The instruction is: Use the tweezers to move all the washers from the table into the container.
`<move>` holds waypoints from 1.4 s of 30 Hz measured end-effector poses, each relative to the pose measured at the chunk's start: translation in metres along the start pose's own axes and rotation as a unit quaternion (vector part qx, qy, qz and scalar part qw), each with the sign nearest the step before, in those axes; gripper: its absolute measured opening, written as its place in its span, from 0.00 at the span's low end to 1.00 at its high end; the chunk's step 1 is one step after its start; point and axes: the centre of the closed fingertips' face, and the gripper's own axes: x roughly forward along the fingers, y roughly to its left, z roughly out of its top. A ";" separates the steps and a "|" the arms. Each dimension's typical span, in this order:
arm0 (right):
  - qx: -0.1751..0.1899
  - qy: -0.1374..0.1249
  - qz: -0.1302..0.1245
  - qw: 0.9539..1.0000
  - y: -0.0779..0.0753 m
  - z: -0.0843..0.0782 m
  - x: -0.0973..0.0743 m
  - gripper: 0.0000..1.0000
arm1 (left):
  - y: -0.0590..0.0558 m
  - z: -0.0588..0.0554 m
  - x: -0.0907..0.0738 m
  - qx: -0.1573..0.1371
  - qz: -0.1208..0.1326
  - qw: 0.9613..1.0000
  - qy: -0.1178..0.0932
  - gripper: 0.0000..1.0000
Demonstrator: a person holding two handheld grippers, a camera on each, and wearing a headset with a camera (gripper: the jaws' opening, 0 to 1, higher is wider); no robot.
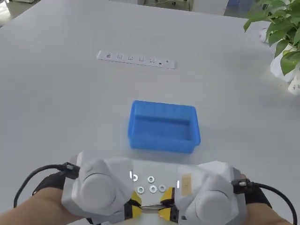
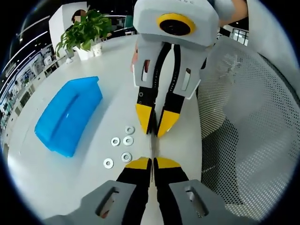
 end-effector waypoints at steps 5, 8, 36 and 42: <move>-0.010 -0.015 -0.013 1.000 -0.001 0.007 -0.003 0.09 | 0.001 0.006 -0.012 0.025 -0.012 1.000 0.001 0.06; -0.024 -0.023 -0.015 0.999 0.000 0.011 -0.005 0.09 | -0.001 0.011 -0.018 0.043 -0.015 0.999 -0.002 0.06; 0.016 -0.138 -0.065 0.988 -0.002 0.032 -0.020 0.06 | 0.009 0.026 -0.047 0.075 0.028 0.996 -0.051 0.10; 0.005 -0.133 -0.060 0.989 -0.001 0.030 -0.019 0.06 | 0.005 0.027 -0.041 0.089 0.000 0.996 -0.028 0.05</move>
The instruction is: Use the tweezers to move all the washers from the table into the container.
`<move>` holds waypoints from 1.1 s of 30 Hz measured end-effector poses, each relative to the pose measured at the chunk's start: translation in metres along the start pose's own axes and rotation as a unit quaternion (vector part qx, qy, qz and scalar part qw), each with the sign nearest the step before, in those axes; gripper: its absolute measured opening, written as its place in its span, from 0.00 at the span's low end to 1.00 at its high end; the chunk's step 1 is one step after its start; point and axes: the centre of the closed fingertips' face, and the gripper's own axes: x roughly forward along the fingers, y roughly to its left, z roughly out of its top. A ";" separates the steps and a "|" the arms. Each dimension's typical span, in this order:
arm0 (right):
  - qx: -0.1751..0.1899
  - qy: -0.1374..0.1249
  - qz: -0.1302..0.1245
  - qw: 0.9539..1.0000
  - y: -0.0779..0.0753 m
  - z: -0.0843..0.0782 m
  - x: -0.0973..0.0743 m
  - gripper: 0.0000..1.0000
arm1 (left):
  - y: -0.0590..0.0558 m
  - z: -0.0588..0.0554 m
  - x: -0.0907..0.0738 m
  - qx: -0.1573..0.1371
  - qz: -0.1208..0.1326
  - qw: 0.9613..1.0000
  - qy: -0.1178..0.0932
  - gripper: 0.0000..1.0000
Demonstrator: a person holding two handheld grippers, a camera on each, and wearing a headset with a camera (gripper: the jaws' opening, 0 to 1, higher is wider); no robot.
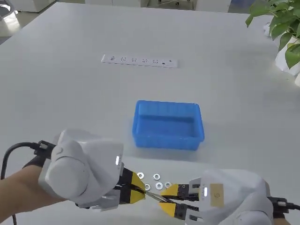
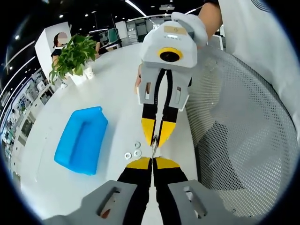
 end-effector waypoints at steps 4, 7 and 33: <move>0.010 -0.012 -0.004 1.000 -0.002 0.004 -0.002 0.06 | 0.002 0.010 -0.006 -0.010 0.001 1.000 -0.029 0.05; 0.017 -0.022 -0.003 1.000 -0.003 0.010 -0.002 0.06 | 0.002 0.020 -0.011 -0.021 0.000 0.998 -0.062 0.04; 0.070 -0.053 0.006 0.996 -0.005 0.016 -0.005 0.06 | 0.005 0.055 -0.011 -0.058 0.025 0.980 -0.190 0.11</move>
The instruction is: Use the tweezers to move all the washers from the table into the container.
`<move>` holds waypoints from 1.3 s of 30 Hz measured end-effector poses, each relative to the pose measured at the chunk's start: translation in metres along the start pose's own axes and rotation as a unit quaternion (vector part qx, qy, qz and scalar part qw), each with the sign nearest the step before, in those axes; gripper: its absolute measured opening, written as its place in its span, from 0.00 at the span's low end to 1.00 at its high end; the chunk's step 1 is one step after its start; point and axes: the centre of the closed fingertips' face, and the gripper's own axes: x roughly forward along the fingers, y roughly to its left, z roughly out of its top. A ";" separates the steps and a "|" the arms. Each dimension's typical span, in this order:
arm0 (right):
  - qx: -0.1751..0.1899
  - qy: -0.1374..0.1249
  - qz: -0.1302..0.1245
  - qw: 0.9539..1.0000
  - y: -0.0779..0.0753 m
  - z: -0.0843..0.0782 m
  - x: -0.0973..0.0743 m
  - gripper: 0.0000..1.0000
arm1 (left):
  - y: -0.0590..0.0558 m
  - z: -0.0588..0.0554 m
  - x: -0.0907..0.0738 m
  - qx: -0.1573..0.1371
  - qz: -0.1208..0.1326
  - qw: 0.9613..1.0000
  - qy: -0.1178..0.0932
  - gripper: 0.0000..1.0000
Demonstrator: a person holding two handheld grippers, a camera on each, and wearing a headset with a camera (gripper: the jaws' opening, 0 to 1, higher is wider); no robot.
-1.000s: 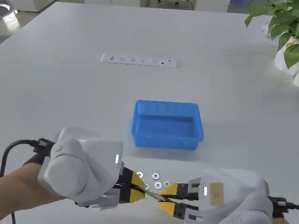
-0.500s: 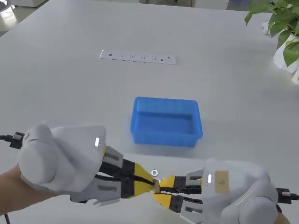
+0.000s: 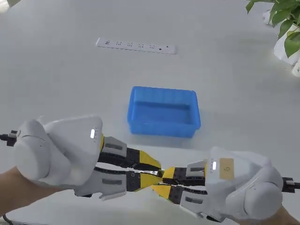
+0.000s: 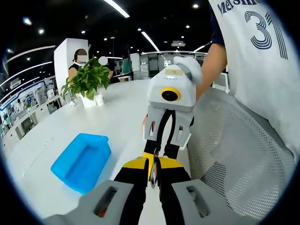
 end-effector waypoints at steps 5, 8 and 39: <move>-0.004 0.001 0.008 1.000 0.000 0.002 0.002 0.06 | -0.004 0.001 -0.001 0.042 -0.020 0.999 0.003 0.06; -0.009 0.002 0.020 1.000 0.002 0.002 0.003 0.06 | -0.005 0.000 -0.003 0.033 -0.023 0.999 -0.001 0.06; -0.006 -0.005 -0.003 1.000 -0.022 0.018 0.020 0.11 | 0.023 0.000 -0.020 0.001 0.034 0.999 -0.039 0.05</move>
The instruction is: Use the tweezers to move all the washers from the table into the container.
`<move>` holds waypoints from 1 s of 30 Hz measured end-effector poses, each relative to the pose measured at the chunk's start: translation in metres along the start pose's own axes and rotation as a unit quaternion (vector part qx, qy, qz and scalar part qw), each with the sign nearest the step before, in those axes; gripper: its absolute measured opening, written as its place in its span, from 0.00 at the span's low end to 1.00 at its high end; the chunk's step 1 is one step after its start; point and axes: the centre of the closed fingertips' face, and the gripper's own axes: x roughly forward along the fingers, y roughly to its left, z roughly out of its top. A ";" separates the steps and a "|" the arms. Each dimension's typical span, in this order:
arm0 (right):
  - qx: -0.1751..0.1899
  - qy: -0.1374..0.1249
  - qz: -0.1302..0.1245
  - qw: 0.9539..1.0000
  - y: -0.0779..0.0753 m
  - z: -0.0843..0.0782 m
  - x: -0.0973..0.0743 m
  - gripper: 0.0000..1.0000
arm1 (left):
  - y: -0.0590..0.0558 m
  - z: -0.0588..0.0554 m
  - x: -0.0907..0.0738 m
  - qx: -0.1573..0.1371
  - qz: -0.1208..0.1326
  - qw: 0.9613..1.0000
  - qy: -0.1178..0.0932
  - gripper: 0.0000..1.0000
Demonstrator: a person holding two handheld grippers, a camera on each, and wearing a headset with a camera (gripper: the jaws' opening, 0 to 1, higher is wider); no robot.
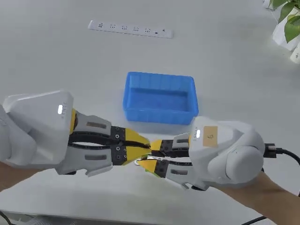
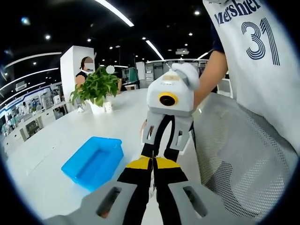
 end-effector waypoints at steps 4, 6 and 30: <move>0.009 -0.006 -0.006 1.000 -0.001 0.004 0.007 0.13 | 0.003 -0.001 -0.006 -0.005 0.005 1.000 -0.001 0.05; 0.012 0.006 -0.006 1.000 -0.002 0.000 0.009 0.14 | 0.003 0.005 -0.007 -0.012 0.007 1.000 -0.019 0.05; 0.025 0.010 0.001 1.000 0.001 -0.004 0.015 0.13 | 0.002 -0.008 -0.008 -0.023 -0.004 1.000 0.002 0.05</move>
